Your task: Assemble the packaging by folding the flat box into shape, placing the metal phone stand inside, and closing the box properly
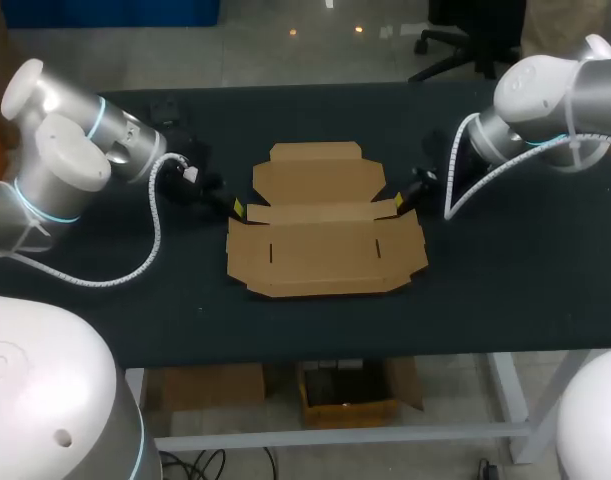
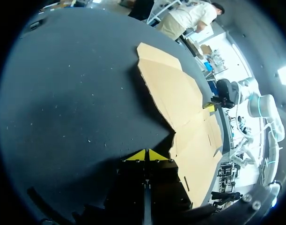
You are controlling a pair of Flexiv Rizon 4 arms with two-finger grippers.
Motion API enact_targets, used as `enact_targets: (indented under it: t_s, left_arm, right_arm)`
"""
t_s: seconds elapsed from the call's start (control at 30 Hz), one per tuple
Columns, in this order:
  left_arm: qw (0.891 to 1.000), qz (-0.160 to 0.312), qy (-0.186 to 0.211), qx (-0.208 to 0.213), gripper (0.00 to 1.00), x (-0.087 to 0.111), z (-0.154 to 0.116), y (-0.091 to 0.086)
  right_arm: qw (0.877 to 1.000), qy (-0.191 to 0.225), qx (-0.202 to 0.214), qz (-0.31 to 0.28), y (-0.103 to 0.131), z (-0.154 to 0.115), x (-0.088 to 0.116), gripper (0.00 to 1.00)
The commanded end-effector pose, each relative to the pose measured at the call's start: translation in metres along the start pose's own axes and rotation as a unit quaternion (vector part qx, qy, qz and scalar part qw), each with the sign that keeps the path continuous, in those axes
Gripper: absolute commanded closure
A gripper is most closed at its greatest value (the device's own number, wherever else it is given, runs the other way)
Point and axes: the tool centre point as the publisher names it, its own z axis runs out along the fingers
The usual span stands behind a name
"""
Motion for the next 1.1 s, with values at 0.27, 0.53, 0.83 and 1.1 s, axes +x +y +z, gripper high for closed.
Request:
enact_targets:
  t_s: [0.27,0.53,0.83,1.1]
  left_arm:
    - [1.0,0.004,0.008,-0.003,1.0,0.007,0.004,0.001]
    - [1.0,0.003,0.006,-0.003,1.0,0.015,0.005,0.001]
    - [1.0,0.008,0.003,-0.001,1.0,0.019,0.005,0.002]
    - [1.0,0.005,0.001,-0.003,1.0,0.018,0.007,0.004]
  right_arm:
    - [1.0,0.005,0.003,-0.003,0.003,0.002,-0.001,1.0]
    - [1.0,0.005,0.002,-0.003,0.002,0.0,0.002,1.0]
    - [1.0,0.003,0.0,-0.007,0.002,0.0,0.007,1.0]
    - [1.0,0.002,0.0,-0.008,0.002,0.0,0.009,1.0]
